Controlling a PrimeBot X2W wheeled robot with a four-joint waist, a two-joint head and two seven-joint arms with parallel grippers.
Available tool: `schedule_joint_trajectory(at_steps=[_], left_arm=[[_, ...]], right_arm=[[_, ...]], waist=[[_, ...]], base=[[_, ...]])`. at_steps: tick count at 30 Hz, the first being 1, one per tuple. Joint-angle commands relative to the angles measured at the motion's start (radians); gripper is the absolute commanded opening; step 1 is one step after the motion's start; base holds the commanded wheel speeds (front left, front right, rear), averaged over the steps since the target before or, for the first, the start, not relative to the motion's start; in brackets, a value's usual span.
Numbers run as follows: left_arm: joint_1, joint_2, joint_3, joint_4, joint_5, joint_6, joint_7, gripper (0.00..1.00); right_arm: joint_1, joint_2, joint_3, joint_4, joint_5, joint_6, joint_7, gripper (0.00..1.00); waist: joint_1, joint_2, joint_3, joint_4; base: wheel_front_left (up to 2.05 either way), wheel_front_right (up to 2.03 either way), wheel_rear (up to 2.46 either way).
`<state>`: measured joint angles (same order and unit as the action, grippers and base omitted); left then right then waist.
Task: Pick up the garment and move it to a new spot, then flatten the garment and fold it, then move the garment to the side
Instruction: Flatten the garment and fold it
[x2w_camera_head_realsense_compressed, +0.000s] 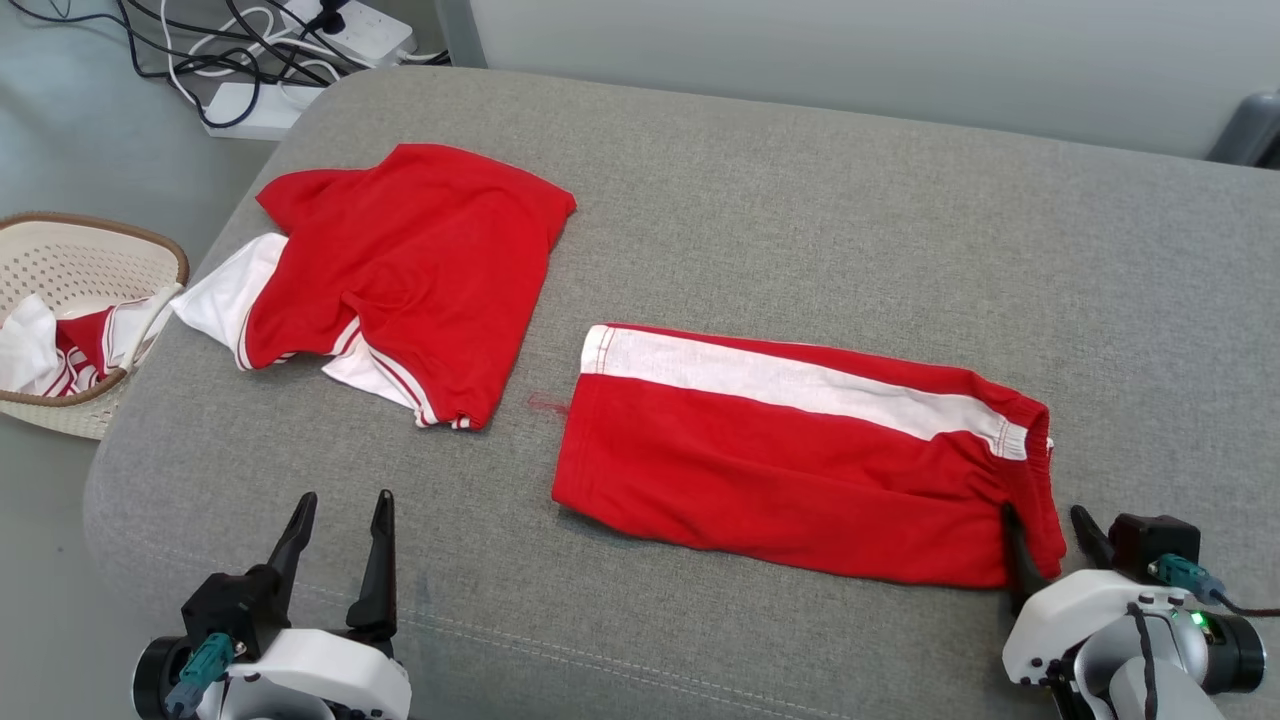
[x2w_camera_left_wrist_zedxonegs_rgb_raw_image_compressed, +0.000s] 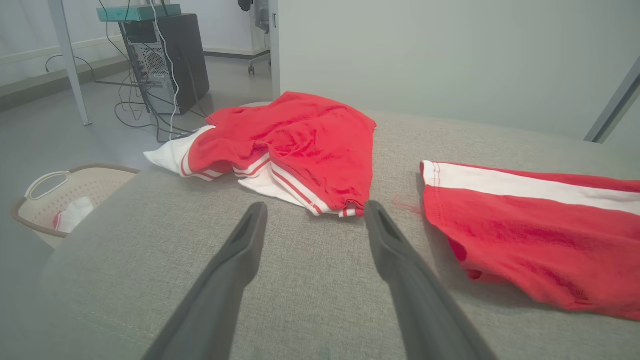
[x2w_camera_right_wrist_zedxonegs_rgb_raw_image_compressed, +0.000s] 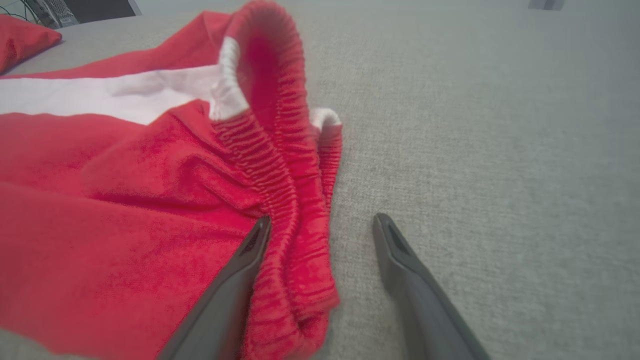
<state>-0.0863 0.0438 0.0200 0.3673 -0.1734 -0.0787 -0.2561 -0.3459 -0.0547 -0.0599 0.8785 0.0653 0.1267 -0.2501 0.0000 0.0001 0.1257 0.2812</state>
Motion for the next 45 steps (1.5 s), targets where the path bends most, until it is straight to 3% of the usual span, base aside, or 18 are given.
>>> schedule_joint_trajectory(at_steps=[1, 9, 10, 11, 12, 13, 14, 21, 33, 36, 40, 45], left_arm=[[-0.035, 0.009, 0.036, -0.018, -0.001, -0.005, -0.006, 1.0], [-0.057, 0.007, 0.031, -0.01, -0.005, -0.015, -0.006, 1.0], [-0.056, 0.007, 0.03, -0.01, -0.006, -0.016, -0.006, 1.0], [-0.055, 0.007, 0.03, -0.009, -0.008, -0.016, -0.006, 1.0], [-0.054, 0.007, 0.03, -0.009, -0.011, -0.015, -0.006, 1.0], [-0.054, 0.007, 0.03, -0.01, -0.012, -0.014, -0.006, 1.0], [-0.052, 0.007, 0.03, -0.011, -0.014, -0.013, -0.006, 1.0], [-0.044, 0.007, 0.021, -0.021, -0.026, -0.009, -0.006, 1.0], [-0.039, 0.006, -0.008, -0.028, -0.043, 0.0, -0.006, 1.0], [-0.037, 0.006, -0.02, -0.025, -0.052, 0.003, -0.006, 1.0], [-0.034, 0.006, -0.036, -0.019, -0.064, 0.004, -0.006, 1.0], [-0.038, 0.006, -0.069, -0.015, -0.09, 0.005, -0.006, 1.0]], right_arm=[[-0.034, 0.003, 0.022, 0.011, 0.041, 0.004, -0.012, 1.0], [-0.078, 0.004, 0.189, 0.109, 0.319, 0.004, 0.004, 1.0], [-0.081, 0.004, 0.233, 0.114, 0.387, 0.004, 0.018, 0.96], [-0.081, 0.004, 0.255, 0.114, 0.415, 0.004, 0.025, 0.74], [-0.082, 0.004, 0.274, 0.111, 0.441, 0.004, 0.027, 0.37], [-0.083, 0.004, 0.29, 0.108, 0.465, 0.004, 0.027, 0.07], [-0.085, 0.004, 0.298, 0.107, 0.483, 0.004, 0.025, 0.0], [-0.104, -0.043, 0.294, 0.083, 0.552, 0.004, -0.002, 0.0], [-0.108, -0.206, 0.167, -0.004, 0.578, 0.004, -0.011, 0.0], [-0.102, -0.194, 0.216, -0.057, 0.6, 0.004, 0.018, 0.0], [-0.087, -0.164, 0.333, -0.219, 0.71, 0.004, 0.144, 0.0], [-0.068, -0.172, 0.482, -0.393, 0.807, 0.004, 0.294, 0.0]], waist=[[0.0, -0.0001, 0.008, 0.002], [0.0, -0.0001, 0.03, 0.023], [0.0, -0.0001, 0.031, 0.027], [0.0, -0.0001, 0.032, 0.028], [0.0, -0.0001, 0.032, 0.028], [0.0, -0.0001, 0.032, 0.028], [0.0, -0.0001, 0.032, 0.027], [0.0, -0.0001, 0.024, 0.005], [0.0, -0.0001, 0.003, -0.065], [0.0, -0.0001, 0.001, -0.073], [0.0, -0.0001, -0.003, -0.076], [0.0, -0.0001, -0.008, -0.048]], base=[[0.0, 0.0, 0.0], [0.0, 0.0, 0.0], [0.0, 0.0, 0.0], [0.0, 0.0, 0.0], [0.0, 0.0, 0.0], [0.0, 0.0, 0.0], [0.0, 0.0, 0.0], [0.0, 0.0, 0.0], [0.0, 0.0, 0.0], [0.0, 0.0, 0.0], [0.0, 0.0, 0.0], [0.0, 0.0, 0.0]])
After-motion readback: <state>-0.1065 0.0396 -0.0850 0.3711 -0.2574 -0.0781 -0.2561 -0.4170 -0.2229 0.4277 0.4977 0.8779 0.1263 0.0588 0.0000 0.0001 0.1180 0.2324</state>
